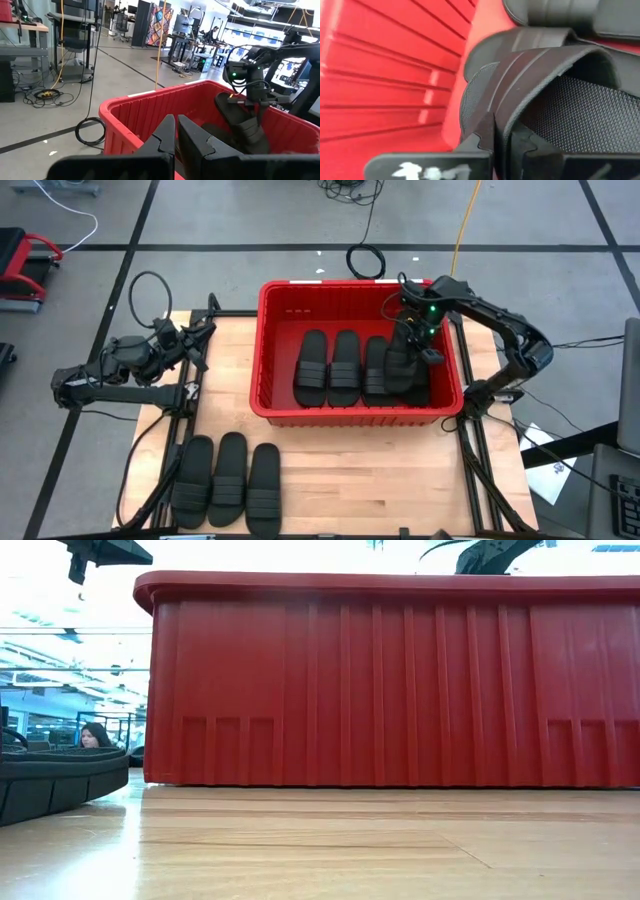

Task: Pick and place slides into bin
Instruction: Put the black slide into the red bin

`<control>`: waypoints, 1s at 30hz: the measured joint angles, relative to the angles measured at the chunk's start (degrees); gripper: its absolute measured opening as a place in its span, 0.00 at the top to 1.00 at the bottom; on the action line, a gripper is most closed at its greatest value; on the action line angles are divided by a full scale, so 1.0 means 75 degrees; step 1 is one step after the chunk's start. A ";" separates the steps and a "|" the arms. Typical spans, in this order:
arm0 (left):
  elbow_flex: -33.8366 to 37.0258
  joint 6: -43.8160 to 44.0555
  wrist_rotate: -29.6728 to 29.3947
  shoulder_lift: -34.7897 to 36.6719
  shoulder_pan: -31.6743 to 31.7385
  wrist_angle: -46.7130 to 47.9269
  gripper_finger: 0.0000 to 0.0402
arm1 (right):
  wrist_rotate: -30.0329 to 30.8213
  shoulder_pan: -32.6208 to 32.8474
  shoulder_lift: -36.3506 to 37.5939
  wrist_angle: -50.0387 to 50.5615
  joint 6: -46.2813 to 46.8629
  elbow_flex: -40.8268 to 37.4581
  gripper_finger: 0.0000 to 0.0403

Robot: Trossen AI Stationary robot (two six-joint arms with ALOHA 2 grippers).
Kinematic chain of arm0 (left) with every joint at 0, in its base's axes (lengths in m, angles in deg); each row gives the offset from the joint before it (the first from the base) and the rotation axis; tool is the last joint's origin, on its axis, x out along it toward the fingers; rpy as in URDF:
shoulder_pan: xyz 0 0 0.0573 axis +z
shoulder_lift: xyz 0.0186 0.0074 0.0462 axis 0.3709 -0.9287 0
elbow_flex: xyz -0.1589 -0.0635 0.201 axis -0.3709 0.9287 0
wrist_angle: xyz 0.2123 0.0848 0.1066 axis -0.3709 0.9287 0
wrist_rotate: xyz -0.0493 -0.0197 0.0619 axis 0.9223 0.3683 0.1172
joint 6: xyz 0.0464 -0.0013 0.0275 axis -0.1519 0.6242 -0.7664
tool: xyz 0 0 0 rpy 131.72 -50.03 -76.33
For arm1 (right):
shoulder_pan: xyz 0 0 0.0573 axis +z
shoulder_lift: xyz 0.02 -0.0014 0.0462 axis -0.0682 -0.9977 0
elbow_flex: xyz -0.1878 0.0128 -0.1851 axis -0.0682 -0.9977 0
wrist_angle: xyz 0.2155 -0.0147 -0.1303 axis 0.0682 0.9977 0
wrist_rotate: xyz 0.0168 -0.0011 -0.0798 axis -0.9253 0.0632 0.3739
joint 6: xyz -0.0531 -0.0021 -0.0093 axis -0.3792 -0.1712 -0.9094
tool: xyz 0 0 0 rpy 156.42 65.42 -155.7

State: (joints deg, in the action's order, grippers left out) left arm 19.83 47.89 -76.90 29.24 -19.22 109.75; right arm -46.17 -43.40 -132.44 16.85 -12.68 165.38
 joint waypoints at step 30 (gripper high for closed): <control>0.0000 0.0012 0.0000 0.0000 0.0000 -0.0006 0.96 | 0.0865 0.0009 -0.0081 -0.0703 0.1620 -0.1477 0.77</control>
State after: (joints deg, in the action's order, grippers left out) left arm 19.83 47.98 -76.90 29.25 -19.22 109.71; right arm -39.68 -43.34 -133.04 11.58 -0.53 154.31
